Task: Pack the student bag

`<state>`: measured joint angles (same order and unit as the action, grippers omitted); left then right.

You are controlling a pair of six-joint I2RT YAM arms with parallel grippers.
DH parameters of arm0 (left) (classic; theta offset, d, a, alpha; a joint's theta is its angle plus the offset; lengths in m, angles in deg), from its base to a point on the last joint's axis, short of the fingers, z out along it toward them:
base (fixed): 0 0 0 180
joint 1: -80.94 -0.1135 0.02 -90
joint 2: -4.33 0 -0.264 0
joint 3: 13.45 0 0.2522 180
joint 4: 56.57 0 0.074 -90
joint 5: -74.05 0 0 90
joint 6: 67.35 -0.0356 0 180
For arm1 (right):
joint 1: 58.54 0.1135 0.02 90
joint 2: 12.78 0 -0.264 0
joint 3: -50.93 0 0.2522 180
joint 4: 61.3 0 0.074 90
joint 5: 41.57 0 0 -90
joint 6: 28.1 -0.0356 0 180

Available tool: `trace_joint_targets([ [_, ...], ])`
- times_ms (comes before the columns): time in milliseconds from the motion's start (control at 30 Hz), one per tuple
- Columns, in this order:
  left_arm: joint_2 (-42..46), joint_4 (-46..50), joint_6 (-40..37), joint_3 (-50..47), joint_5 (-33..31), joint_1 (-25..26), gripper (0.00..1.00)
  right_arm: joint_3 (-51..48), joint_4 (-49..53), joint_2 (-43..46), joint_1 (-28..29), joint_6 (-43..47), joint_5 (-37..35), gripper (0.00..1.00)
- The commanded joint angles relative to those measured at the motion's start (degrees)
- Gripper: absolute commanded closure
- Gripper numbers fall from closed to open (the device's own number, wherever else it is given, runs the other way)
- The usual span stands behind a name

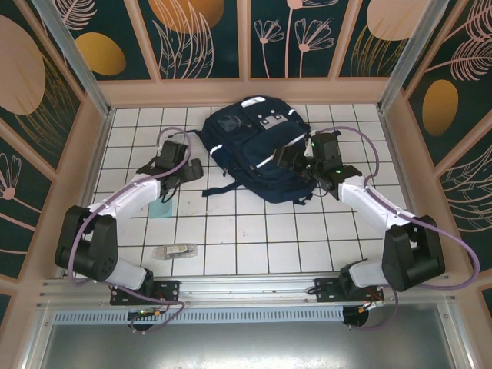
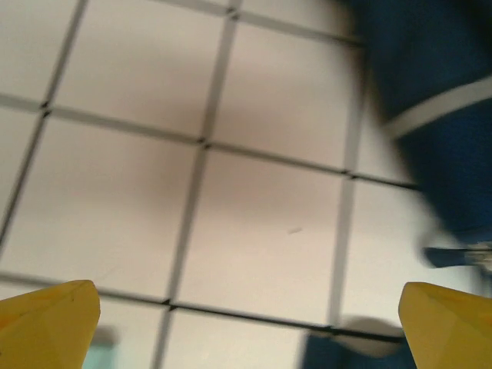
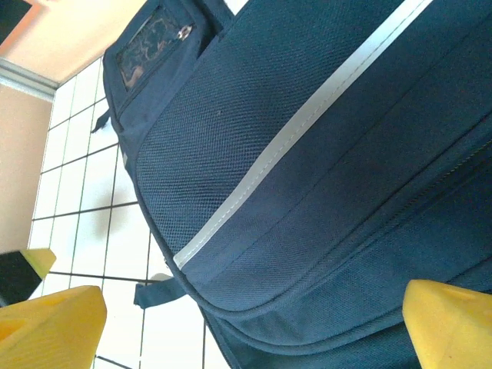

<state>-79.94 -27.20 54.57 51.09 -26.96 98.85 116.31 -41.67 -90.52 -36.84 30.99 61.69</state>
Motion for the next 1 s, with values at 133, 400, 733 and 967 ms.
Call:
trace_joint_targets([
  [133,5.07,2.93,3.43,-9.99,1.45,-7.87,0.01,-0.11,-0.52,1.47,1.78,0.56,-3.85,0.01],
  [400,3.34,3.44,1.39,-13.1,2.76,-9.08,0.01,-0.28,-2.09,0.83,2.65,-1.07,-4.02,0.03],
  [733,-0.56,2.51,1.12,-13.73,5.42,-9.3,0.01,-0.68,-2.62,1.27,3.29,-1.38,-5.47,0.04],
  [967,4.36,-1.3,9.04,-13.07,22.31,-8.98,0.11,-0.9,-3.66,0.61,3.27,-1.65,-5.7,0.03],
])
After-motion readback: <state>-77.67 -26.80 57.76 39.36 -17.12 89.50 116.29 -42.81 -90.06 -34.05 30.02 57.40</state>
